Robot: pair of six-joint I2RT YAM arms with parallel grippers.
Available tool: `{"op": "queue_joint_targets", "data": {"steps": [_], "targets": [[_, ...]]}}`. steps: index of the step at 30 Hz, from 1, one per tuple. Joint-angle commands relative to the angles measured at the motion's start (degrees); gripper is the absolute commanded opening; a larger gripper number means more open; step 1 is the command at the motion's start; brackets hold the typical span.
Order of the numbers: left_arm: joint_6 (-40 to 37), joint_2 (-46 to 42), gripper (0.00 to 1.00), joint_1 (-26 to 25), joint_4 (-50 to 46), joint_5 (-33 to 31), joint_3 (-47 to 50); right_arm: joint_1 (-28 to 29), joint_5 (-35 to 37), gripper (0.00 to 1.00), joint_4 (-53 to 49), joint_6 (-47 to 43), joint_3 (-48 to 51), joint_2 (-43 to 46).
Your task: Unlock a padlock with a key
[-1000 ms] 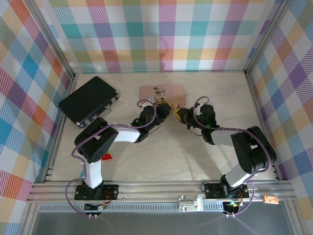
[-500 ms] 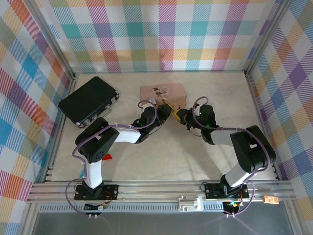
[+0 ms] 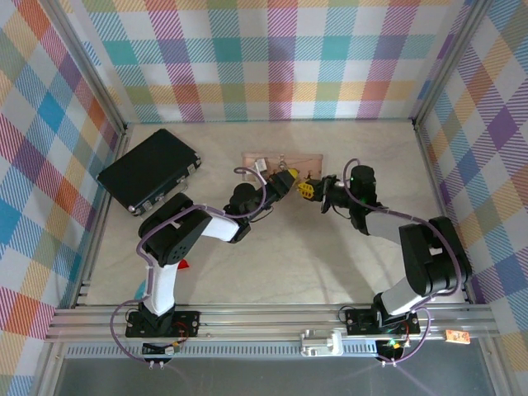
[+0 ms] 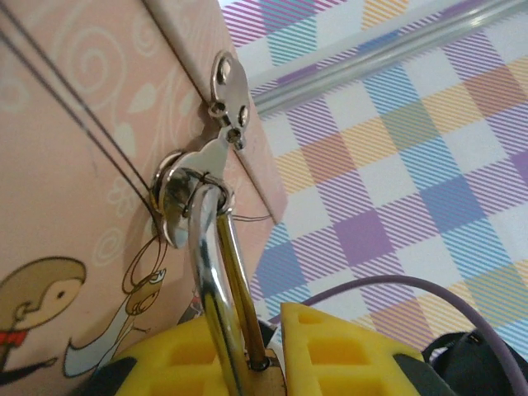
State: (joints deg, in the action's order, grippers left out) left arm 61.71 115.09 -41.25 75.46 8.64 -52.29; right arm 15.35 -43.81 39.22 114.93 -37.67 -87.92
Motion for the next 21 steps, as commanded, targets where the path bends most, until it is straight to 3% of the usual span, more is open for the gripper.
{"op": "queue_joint_targets", "data": {"steps": [1, 5, 9, 11, 16, 18, 21], "targets": [[-7.5, 1.2, 0.00, -3.3, 2.9, 10.8, -0.4, 3.8, -13.5, 0.00, 6.3, 12.8, -0.7, 3.4], [-7.9, 1.3, 0.00, -3.2, 2.9, 11.7, -0.7, 3.6, -10.4, 0.00, 12.2, 14.8, 2.1, 1.2], [-7.3, 1.4, 0.00, -3.1, 2.8, 11.0, -1.1, 2.4, -11.6, 0.00, 15.8, 11.1, -0.1, -2.3], [-6.9, 1.3, 0.00, -2.9, 2.7, 10.3, -1.0, 1.1, -13.4, 0.00, 8.5, 2.6, -2.6, -2.2], [-5.8, 1.4, 0.00, -2.0, 2.4, 6.8, 0.2, -1.4, -10.8, 0.03, -28.0, -31.0, -10.7, 2.2], [-4.9, 1.8, 0.00, -1.8, 2.2, 5.2, 0.6, -1.9, -8.6, 0.05, -32.9, -37.1, -11.5, 3.2], [-3.8, 2.9, 0.00, -1.7, 1.2, 1.2, 1.5, -2.3, -6.6, 0.13, -29.7, -38.4, -9.9, 2.9]]}}
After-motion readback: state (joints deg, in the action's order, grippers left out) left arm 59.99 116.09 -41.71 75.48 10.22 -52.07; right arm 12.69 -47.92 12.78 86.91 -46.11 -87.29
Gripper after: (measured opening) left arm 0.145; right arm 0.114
